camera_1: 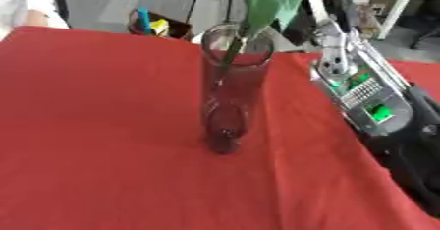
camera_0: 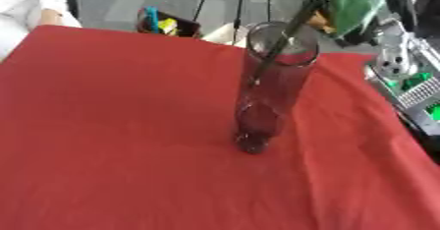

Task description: Arrange flowers into the vase.

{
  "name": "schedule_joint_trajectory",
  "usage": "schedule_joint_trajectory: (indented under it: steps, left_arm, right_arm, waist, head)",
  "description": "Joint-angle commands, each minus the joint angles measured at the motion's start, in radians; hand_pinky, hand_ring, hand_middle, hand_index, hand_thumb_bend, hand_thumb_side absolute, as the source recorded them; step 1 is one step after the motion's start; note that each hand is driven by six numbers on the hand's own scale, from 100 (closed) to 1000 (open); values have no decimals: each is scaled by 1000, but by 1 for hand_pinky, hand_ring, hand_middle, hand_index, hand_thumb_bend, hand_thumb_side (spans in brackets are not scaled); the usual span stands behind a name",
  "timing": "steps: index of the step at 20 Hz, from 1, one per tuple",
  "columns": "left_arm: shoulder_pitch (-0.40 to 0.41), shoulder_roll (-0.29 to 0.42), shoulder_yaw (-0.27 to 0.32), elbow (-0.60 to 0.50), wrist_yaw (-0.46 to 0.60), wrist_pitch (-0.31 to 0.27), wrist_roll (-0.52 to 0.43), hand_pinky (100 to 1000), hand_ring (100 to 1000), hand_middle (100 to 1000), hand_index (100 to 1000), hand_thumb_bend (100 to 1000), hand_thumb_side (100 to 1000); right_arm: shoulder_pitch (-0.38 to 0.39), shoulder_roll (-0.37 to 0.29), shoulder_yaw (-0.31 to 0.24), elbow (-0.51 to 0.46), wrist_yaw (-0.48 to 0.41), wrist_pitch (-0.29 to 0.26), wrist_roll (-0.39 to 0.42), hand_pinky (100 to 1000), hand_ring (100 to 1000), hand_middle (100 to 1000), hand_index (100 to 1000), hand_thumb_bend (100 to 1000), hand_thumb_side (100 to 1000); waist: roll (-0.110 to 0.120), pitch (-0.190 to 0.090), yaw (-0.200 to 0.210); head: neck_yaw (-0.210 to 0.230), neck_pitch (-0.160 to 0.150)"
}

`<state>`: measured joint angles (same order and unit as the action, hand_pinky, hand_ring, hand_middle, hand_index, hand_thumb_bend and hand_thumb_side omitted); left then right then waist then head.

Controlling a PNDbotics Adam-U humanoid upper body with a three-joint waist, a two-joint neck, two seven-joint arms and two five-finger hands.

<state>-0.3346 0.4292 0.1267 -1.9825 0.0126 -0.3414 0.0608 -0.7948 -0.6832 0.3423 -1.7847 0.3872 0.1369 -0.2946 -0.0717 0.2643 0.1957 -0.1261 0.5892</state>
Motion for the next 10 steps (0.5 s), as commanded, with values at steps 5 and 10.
schedule_joint_trajectory:
  steps: [5, 10]
  left_arm:
    - [-12, 10, 0, -18, 5, -2, -3, 727, 867, 859, 951, 100, 981]
    - [-8, 8, -1, -18, 4, -2, -4, 727, 867, 859, 951, 100, 981]
  right_arm:
    - [-11, -38, 0, -47, 73, -7, 56, 747, 514, 511, 597, 100, 865]
    - [-38, -31, 7, -43, 76, 22, 126, 747, 502, 503, 586, 100, 828]
  waist:
    - [16, -20, -1]
    - [18, -22, 1]
  head:
    - [-21, 23]
    - [-25, 27]
